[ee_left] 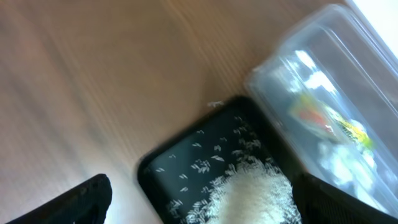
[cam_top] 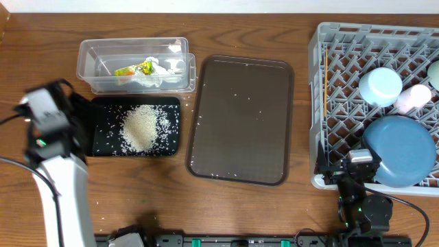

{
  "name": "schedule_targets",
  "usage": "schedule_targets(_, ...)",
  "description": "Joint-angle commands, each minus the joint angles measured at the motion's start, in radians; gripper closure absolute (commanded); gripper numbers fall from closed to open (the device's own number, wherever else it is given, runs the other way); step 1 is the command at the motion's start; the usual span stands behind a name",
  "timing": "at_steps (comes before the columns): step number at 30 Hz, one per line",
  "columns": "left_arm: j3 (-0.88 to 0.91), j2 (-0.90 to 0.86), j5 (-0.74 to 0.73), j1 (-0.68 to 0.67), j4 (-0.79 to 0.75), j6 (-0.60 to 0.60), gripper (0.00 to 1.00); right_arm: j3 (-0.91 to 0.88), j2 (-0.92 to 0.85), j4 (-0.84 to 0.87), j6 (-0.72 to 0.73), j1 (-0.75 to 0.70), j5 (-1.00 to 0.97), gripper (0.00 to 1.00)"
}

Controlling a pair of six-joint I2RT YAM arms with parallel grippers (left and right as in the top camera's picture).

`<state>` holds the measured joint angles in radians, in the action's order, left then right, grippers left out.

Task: Sort waste into correct bins and load items into the dishwasher rack

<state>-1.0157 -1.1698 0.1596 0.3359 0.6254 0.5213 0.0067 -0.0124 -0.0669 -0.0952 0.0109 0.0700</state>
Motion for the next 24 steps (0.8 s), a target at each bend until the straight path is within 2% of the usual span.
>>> schedule_targets(1,0.137,0.116,0.005,-0.082,-0.103,-0.094,0.06,-0.001,0.008,-0.004,0.005,0.009,-0.01,0.01)
schedule_targets(7,0.431,0.362,0.005,-0.211,-0.332,-0.232,0.06,-0.001,0.008,-0.004,0.005,0.009,-0.01,0.01)
schedule_targets(11,0.607,0.54,-0.003,-0.232,-0.419,-0.233,0.06,-0.001,0.008,-0.004,0.005,0.009,-0.01,0.01)
schedule_targets(15,0.717,0.671,-0.038,-0.232,-0.476,-0.233,0.06,-0.001,0.008,-0.004,0.004,0.009,-0.01,0.01)
schedule_targets(24,0.842,0.818,-0.048,-0.237,-0.604,-0.262,0.06,-0.001,0.008,-0.004,0.004,0.009,-0.01,0.01)
